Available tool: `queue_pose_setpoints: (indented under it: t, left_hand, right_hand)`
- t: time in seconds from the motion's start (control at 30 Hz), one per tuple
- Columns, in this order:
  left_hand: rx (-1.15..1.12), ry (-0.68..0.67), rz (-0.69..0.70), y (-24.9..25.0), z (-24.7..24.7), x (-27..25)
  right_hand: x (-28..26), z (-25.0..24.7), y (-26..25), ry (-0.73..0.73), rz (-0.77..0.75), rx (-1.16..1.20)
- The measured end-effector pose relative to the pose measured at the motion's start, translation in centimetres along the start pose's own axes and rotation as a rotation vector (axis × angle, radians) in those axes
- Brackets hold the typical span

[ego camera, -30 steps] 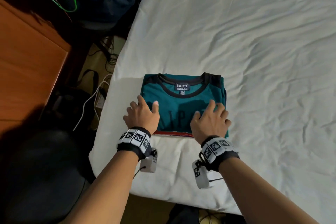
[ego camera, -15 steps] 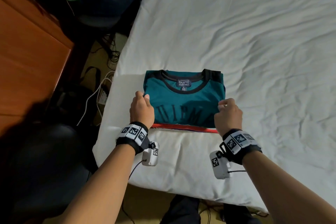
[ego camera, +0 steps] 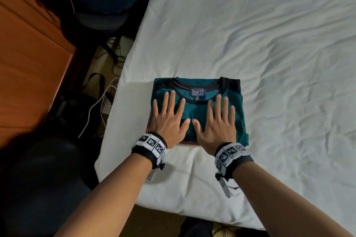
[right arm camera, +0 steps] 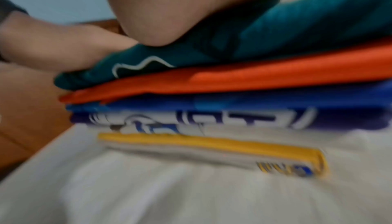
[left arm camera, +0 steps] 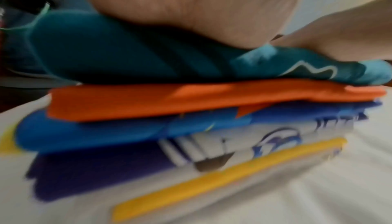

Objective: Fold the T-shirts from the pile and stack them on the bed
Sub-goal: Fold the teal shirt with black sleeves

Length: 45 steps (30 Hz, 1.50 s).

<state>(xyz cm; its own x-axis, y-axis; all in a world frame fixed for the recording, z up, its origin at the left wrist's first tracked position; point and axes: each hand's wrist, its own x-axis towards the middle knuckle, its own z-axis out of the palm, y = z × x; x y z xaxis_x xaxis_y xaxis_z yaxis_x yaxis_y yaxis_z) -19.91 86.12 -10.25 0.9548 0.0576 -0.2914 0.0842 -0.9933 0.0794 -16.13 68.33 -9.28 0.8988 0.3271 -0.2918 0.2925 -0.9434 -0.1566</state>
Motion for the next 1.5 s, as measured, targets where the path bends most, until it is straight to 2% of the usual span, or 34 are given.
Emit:
queue_pose_setpoints:
  t: [0.1,0.33,0.47,0.53,0.6,0.67,0.73,0.8,0.87,0.93,1.07,1.13,1.3,1.4,1.5]
  left_hand:
    - [-0.030,-0.022,-0.001,-1.9,2.1,-0.1]
    - [-0.211,0.075,-0.038,-3.7,5.1,-0.7]
    - [-0.383,0.050,-0.216,-4.6,5.7,-0.6]
    - [-0.352,0.005,-0.282,-4.9,4.8,-0.1]
    - [-0.263,0.027,-0.263,-4.8,2.8,1.1]
    - [-0.203,0.037,-0.170,-4.1,1.1,3.0]
    - [-0.145,-0.030,-0.086,-3.5,0.7,4.8]
    - [-0.108,-0.116,-0.082,-3.8,1.5,5.9]
    - [-0.123,-0.144,-0.136,-4.6,2.1,6.3]
    - [-0.151,-0.090,-0.191,-4.9,1.9,5.8]
    - [-0.311,0.172,-0.271,-3.8,0.8,2.4]
    - [-0.341,0.228,-0.334,-3.0,1.1,0.3]
    - [-0.461,0.179,-0.611,-0.8,1.4,-2.3]
    - [-0.493,0.228,-0.687,0.0,1.2,-2.2]
    - [-0.523,0.231,-0.698,0.2,1.1,-1.9]
  right_hand:
    - [-0.4,2.2,1.8,-0.019,0.031,-0.022]
    - [-0.9,4.7,4.4,0.043,0.017,0.017]
    - [-0.9,5.0,5.3,0.032,0.115,0.158]
    - [-0.7,4.1,5.4,-0.008,0.202,0.229]
    - [0.1,2.5,5.3,-0.010,0.239,0.221]
    - [1.7,1.1,4.6,0.045,0.170,0.138]
    - [3.6,0.6,4.1,0.060,0.074,0.076]
    - [5.0,1.2,4.3,-0.014,0.032,0.056]
    - [5.6,2.0,5.1,-0.101,0.039,0.080]
    - [5.2,1.9,5.8,-0.088,0.069,0.180]
    - [1.6,-0.2,7.0,0.173,0.312,0.459]
    - [-0.7,-0.9,7.9,0.239,0.426,0.482]
    - [-4.2,-2.5,8.5,0.042,0.552,0.587]
    - [-4.6,-2.4,8.3,0.009,0.535,0.598]
    - [-4.5,-2.5,8.3,0.027,0.526,0.641]
